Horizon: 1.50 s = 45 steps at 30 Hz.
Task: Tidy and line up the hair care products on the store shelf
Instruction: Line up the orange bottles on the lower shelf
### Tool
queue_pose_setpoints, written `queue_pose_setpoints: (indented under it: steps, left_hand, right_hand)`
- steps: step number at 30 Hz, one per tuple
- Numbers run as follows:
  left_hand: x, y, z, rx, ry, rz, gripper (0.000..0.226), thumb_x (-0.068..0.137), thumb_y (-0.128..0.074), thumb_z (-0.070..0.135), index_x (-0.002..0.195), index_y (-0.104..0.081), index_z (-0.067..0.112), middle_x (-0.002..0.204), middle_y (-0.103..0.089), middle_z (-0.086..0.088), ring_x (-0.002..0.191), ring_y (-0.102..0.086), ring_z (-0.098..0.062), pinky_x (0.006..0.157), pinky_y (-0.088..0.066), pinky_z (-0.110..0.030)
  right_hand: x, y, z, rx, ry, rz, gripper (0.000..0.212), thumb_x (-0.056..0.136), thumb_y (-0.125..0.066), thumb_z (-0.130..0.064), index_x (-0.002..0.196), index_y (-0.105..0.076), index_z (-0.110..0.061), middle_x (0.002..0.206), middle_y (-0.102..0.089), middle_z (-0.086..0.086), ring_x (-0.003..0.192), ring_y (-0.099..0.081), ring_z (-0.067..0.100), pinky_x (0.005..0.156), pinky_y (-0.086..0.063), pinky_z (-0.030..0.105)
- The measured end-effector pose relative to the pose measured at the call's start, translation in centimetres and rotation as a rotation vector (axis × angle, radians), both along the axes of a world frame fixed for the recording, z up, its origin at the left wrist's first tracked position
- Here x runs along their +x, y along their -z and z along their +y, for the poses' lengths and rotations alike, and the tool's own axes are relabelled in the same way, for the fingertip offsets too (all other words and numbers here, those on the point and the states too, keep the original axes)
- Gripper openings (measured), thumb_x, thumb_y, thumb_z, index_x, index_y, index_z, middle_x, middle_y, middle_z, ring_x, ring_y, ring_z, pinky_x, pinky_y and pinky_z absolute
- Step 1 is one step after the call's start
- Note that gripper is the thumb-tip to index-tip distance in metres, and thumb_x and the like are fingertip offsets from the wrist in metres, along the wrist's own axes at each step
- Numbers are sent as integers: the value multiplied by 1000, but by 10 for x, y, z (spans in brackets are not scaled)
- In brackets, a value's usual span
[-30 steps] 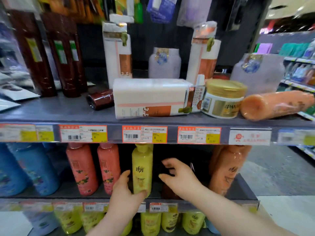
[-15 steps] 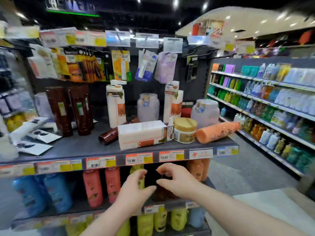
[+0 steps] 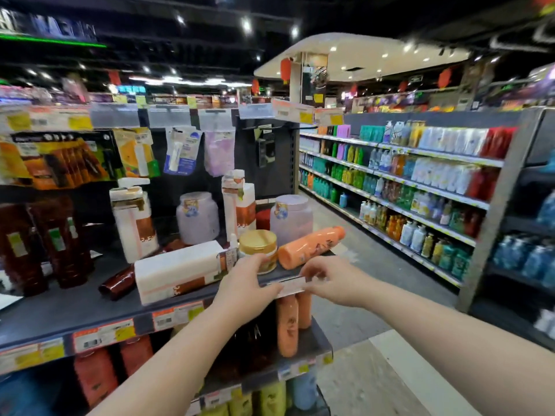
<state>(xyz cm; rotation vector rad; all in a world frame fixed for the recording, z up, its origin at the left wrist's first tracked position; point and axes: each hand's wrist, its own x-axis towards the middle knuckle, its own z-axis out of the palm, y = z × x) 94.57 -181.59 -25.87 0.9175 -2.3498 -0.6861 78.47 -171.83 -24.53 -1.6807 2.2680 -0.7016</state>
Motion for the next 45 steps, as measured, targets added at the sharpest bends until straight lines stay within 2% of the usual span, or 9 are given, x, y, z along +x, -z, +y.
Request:
queue_pose_setpoints:
  steps: [8, 19, 25, 29, 32, 36, 38, 41, 45]
  left_hand:
    - [-110, -11, -20, -136, -6, -297, 70, 76, -66, 45, 136, -35, 26, 136, -45, 0, 121, -47, -21, 98, -44, -40]
    - [-203, 12, -60, -175, -254, -603, 78, 67, -66, 61, 130, -42, 23, 127, -52, -3, 112, -52, -22, 92, -48, -40]
    - [-211, 30, -69, -216, -339, -667, 79, 65, -64, 66, 128, -42, 23, 122, -56, -2, 109, -55, -23, 89, -48, -38]
    - [-211, 33, -70, -251, -368, -616, 63, 75, -63, 56, 124, -45, 22, 122, -56, -2, 110, -53, -22, 90, -46, -36]
    - [-211, 31, -66, -296, -383, -598, 62, 76, -62, 56, 126, -44, 23, 124, -55, -1, 113, -51, -21, 92, -44, -35]
    - [-205, 22, -55, -232, -414, -459, 61, 75, -62, 57, 125, -44, 27, 121, -56, 3, 108, -53, -18, 90, -47, -35]
    - [-201, 14, -47, -125, -421, -310, 55, 72, -64, 57, 117, -48, 27, 110, -58, 6, 99, -56, -15, 84, -51, -36]
    - [-194, 1, -32, 206, -359, -31, 52, 74, -67, 49, 117, -49, 25, 105, -57, 6, 94, -57, -14, 81, -53, -37]
    - [-172, -12, -4, 537, -193, 260, 44, 82, -64, 40, 121, -52, 21, 106, -64, 2, 95, -62, -16, 75, -53, -31]
  right_hand:
    - [-130, 2, -17, 81, 74, 12, 36, 85, -62, -25, 119, -59, -13, 123, -60, 7, 112, -56, 22, 94, -44, 30]
    - [-226, 35, -80, 157, 22, -160, 44, 85, -63, -27, 125, -55, -12, 126, -59, 7, 115, -55, 20, 95, -40, 25]
    - [-230, 47, -98, 118, -41, -184, 32, 87, -61, -31, 114, -58, -14, 111, -63, 6, 98, -56, 19, 78, -40, 24]
    - [-232, 51, -98, 96, -45, -215, 29, 89, -60, -31, 113, -58, -14, 95, -53, -1, 88, -48, 13, 74, -34, 22]
    - [-235, 51, -98, 68, -45, -262, 28, 87, -61, -33, 109, -59, -15, 99, -57, -1, 91, -53, 14, 75, -39, 25]
    - [-236, 48, -96, -52, 11, -425, 24, 83, -65, -37, 91, -54, -18, 99, -60, 3, 84, -55, 14, 63, -41, 23]
    - [-233, 43, -94, -109, 78, -618, 38, 77, -69, -45, 96, -49, -18, 102, -57, 3, 90, -59, 16, 69, -49, 28]
    - [-219, 27, -89, -89, 69, -1036, 68, 77, -69, -49, 127, -39, -16, 121, -54, 7, 100, -62, 23, 69, -55, 34]
    - [-190, -2, -73, -122, -142, -1214, 53, 85, -58, -44, 128, -45, -17, 120, -59, 11, 100, -63, 25, 67, -56, 36]
